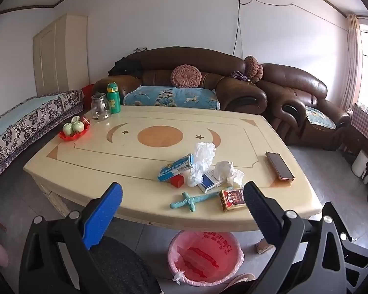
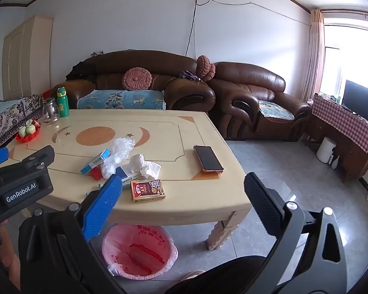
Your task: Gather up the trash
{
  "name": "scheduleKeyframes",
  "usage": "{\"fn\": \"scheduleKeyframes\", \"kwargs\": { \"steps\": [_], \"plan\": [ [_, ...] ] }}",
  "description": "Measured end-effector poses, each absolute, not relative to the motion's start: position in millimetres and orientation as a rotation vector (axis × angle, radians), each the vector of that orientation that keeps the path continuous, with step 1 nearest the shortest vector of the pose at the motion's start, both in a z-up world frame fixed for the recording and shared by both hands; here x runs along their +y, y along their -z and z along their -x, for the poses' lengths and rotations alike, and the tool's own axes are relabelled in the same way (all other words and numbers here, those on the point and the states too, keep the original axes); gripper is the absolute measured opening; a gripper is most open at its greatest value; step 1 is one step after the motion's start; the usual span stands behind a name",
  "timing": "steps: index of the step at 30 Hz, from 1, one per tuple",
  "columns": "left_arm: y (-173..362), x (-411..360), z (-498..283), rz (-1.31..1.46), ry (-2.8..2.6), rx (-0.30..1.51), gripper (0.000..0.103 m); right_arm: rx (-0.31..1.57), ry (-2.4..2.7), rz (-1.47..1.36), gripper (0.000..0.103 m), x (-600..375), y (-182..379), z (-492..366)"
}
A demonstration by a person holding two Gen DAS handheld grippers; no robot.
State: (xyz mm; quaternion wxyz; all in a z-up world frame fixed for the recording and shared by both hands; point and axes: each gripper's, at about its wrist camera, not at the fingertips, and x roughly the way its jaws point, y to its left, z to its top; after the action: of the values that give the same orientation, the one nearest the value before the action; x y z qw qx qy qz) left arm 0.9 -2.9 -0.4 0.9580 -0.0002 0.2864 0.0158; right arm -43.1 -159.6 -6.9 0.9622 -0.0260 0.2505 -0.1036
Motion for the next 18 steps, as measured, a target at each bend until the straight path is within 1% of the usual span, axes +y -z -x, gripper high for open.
{"fn": "scheduleKeyframes", "kwargs": {
  "steps": [13, 15, 18],
  "plan": [
    [-10.5, -12.1, -17.4, -0.007, -0.045, 0.564, 0.097, 0.504, 0.211, 0.057, 0.097, -158.9, 6.9, 42.7],
    [-7.7, -1.0, 0.6, 0.009, -0.039, 0.545, 0.097, 0.503, 0.210, 0.056, 0.097, -158.8, 6.8, 42.7],
    [-8.1, -0.6, -0.1, 0.005, -0.044, 0.543, 0.097, 0.503, 0.209, 0.056, 0.097, -158.5, 6.7, 42.6]
  ]
}}
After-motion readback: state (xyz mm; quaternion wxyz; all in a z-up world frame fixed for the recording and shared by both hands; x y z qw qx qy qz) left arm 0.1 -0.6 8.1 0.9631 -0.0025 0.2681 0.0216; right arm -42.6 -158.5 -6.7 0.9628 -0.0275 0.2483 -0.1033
